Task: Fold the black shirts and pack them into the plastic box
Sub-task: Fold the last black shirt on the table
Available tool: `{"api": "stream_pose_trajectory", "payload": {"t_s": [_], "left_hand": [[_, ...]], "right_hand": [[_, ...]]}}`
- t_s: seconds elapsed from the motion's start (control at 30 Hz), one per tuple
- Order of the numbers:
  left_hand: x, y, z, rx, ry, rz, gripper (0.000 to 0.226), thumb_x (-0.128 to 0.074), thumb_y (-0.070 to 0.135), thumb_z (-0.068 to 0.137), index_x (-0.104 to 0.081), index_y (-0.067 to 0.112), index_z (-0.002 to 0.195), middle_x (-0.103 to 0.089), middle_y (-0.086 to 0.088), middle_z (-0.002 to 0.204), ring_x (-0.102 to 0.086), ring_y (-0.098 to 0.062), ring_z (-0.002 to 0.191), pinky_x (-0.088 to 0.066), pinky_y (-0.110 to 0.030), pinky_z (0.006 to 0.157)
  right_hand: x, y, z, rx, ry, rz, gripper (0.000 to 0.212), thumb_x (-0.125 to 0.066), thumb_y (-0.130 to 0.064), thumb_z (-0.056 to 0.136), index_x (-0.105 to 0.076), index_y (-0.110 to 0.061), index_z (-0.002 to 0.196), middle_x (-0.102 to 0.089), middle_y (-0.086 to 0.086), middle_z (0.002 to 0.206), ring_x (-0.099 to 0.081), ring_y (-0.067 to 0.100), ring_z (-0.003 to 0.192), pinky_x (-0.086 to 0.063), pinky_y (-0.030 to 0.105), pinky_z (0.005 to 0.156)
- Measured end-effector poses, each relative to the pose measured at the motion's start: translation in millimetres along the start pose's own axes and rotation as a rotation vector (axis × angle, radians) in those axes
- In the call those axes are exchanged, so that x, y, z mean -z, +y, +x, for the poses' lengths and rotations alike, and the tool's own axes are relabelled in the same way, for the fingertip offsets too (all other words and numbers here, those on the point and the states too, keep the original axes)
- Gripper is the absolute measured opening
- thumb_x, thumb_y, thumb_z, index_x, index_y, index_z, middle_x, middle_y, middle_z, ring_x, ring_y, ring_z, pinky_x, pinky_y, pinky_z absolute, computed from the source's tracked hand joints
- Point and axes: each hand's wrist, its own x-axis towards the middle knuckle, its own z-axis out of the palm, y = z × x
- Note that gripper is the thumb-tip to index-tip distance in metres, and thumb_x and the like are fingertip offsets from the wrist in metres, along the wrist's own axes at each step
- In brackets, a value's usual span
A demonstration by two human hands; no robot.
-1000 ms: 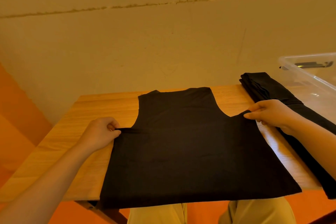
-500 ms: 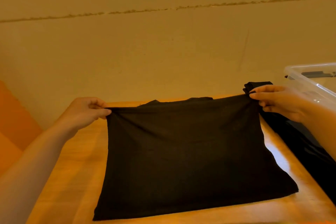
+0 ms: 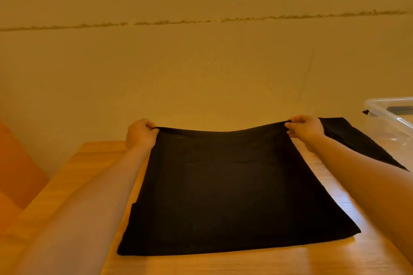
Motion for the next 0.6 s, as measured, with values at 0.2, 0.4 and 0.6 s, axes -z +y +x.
{"api": "stream_pose_trajectory", "payload": {"t_s": [0.2,0.4,0.6], "left_hand": [[-20.2,-16.8,-1.0,-0.01,0.018,0.063,0.011,-0.062,0.018,0.092,-0.064,0.011,0.1,-0.066,-0.01,0.104,-0.059,-0.024,0.087,-0.048,-0.034,0.071],[-22.7,-18.2,-20.2,-0.226,0.055,0.242,0.034,-0.054,0.024,0.097,-0.055,0.01,0.128,-0.054,-0.01,0.133,-0.055,-0.029,0.114,-0.042,-0.04,0.096],[-34.8,11.0,-85.3,-0.549,-0.305,0.443,0.061,-0.032,0.054,0.098,-0.024,0.025,0.152,-0.014,0.001,0.16,-0.009,-0.015,0.148,-0.006,-0.036,0.12]], "right_hand": [[-9.0,20.4,4.9,0.024,0.016,0.008,0.026,-0.065,-0.01,0.089,-0.06,-0.007,0.114,-0.064,0.009,0.097,-0.064,0.021,0.093,-0.054,0.036,0.087],[-11.4,20.6,-12.6,0.271,0.085,-0.303,0.028,-0.057,-0.017,0.094,-0.057,-0.011,0.121,-0.06,0.009,0.115,-0.055,0.015,0.091,-0.043,0.021,0.063],[-37.2,27.1,-56.5,0.684,-0.289,-0.871,0.057,-0.046,-0.046,0.096,-0.034,-0.024,0.146,-0.028,-0.001,0.155,-0.027,0.017,0.141,-0.024,0.035,0.114]]}}
